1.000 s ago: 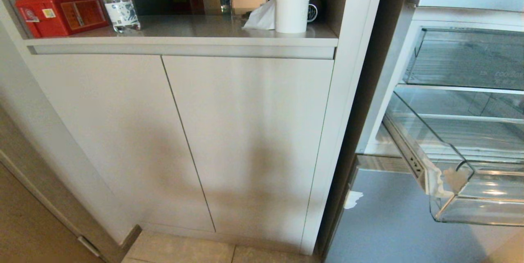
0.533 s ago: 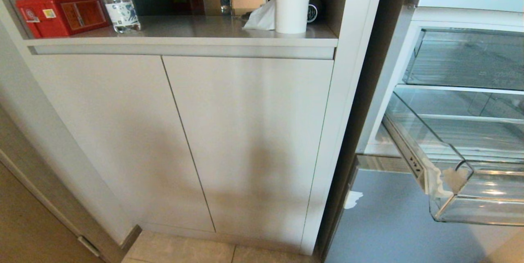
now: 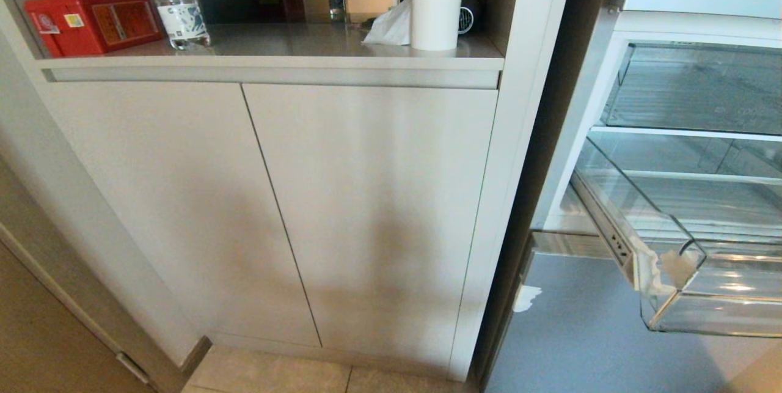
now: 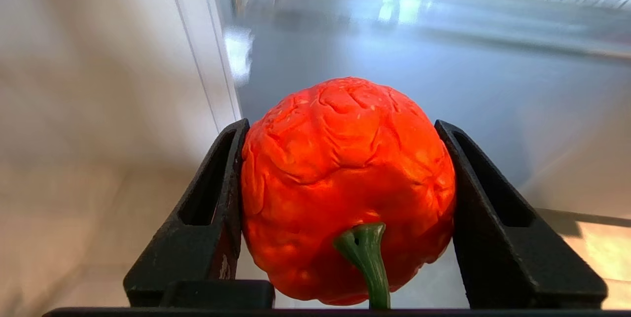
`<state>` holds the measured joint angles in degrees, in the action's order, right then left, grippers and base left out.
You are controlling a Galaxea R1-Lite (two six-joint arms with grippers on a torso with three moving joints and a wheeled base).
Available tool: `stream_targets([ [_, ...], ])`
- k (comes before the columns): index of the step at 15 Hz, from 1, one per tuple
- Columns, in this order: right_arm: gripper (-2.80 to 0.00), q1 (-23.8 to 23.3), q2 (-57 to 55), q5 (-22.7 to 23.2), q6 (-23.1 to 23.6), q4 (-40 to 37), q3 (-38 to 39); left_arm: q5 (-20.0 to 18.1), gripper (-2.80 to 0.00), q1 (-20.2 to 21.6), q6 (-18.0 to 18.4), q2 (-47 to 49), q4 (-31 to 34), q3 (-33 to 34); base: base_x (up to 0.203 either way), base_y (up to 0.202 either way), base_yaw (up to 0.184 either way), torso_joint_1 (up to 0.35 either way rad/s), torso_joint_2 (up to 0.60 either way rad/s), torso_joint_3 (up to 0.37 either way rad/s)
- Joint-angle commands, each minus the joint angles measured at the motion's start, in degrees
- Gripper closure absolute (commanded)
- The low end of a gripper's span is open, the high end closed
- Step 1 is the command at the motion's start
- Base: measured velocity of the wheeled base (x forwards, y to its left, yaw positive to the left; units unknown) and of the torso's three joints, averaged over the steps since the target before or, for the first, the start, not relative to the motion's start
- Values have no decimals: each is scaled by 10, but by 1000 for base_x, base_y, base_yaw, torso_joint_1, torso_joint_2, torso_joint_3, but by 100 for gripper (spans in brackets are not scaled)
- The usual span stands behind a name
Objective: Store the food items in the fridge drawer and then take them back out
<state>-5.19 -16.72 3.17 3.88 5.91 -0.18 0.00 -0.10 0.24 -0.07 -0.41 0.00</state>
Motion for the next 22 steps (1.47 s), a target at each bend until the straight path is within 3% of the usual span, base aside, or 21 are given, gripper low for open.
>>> stream_targets([
  [1,0,49,22,-9,13,-38,2,0,0,0,0,0,0,1,0,0,0,0,0,0],
  [6,0,53,170,-19,6,-65,2,0,0,0,0,0,0,1,0,0,0,0,0,0],
  [14,0,53,167,-33,1,-66,2,0,0,0,0,0,0,1,0,0,0,0,0,0],
  [22,0,53,167,-35,-5,-66,2,0,0,0,0,0,0,1,0,7,-163,3,3,2],
])
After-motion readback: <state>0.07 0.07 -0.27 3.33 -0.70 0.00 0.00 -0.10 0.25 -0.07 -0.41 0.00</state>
